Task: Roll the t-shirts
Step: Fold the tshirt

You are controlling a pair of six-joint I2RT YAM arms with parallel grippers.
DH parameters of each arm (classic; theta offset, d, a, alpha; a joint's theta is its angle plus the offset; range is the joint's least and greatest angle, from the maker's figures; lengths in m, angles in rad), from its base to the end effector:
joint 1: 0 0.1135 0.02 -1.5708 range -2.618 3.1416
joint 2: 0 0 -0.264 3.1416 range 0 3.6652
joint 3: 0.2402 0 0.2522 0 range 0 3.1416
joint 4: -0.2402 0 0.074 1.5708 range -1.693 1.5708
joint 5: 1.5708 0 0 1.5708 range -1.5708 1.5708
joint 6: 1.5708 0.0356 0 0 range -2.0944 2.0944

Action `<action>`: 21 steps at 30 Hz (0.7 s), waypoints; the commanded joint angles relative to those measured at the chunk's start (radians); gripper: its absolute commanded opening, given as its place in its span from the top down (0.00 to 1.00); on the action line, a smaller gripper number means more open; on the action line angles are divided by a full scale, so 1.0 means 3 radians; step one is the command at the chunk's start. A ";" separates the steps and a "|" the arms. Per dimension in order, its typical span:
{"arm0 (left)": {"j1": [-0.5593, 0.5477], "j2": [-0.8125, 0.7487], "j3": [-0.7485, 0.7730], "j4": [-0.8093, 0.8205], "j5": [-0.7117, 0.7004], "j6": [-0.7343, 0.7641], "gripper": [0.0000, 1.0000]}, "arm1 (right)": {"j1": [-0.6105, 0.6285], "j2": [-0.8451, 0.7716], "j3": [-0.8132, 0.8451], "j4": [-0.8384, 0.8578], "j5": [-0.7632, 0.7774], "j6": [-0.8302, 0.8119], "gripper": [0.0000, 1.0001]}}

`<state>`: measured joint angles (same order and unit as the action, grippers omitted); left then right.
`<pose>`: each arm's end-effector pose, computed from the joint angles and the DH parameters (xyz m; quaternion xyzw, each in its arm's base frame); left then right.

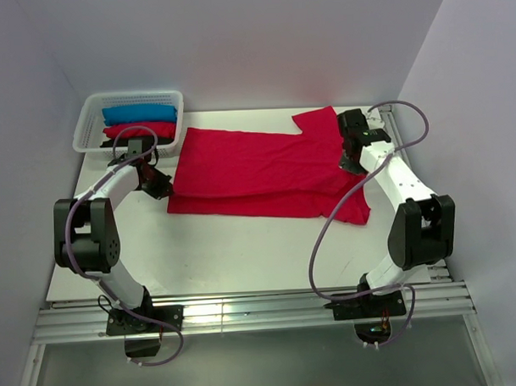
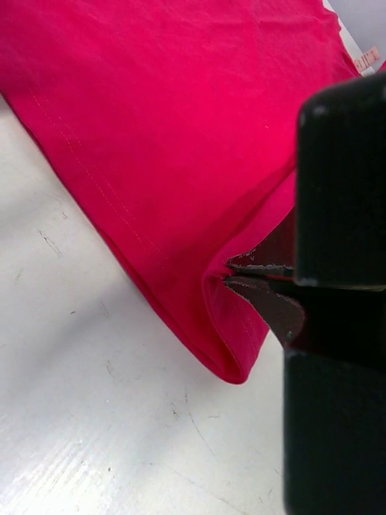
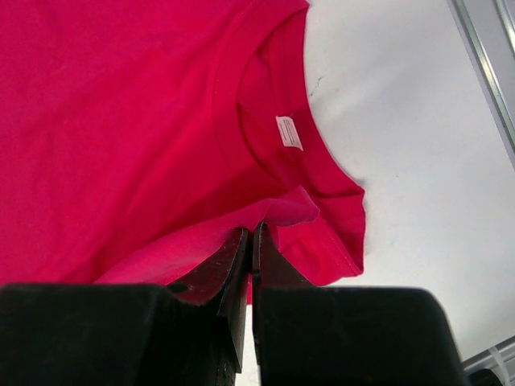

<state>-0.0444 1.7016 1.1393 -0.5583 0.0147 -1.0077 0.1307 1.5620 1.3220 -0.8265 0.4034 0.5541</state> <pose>0.3410 -0.0157 0.1967 -0.4501 0.8646 -0.1183 0.1894 0.3205 0.0280 0.2841 0.2482 0.9171 -0.1007 0.2954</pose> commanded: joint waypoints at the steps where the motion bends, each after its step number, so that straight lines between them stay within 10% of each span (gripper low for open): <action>1: 0.0005 0.0034 0.0109 0.0153 0.0023 0.0005 1.00 | -0.0042 0.0086 0.0134 0.0147 0.0087 -0.0037 1.00; 21: -0.0036 0.0223 0.0273 0.0179 -0.0018 0.0051 0.99 | -0.0062 0.0535 0.0405 0.0229 0.0148 -0.0073 1.00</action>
<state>-0.0540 1.7527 1.1805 -0.5301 0.0193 -1.0073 0.1234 1.7058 1.3930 -0.7834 0.4114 0.5484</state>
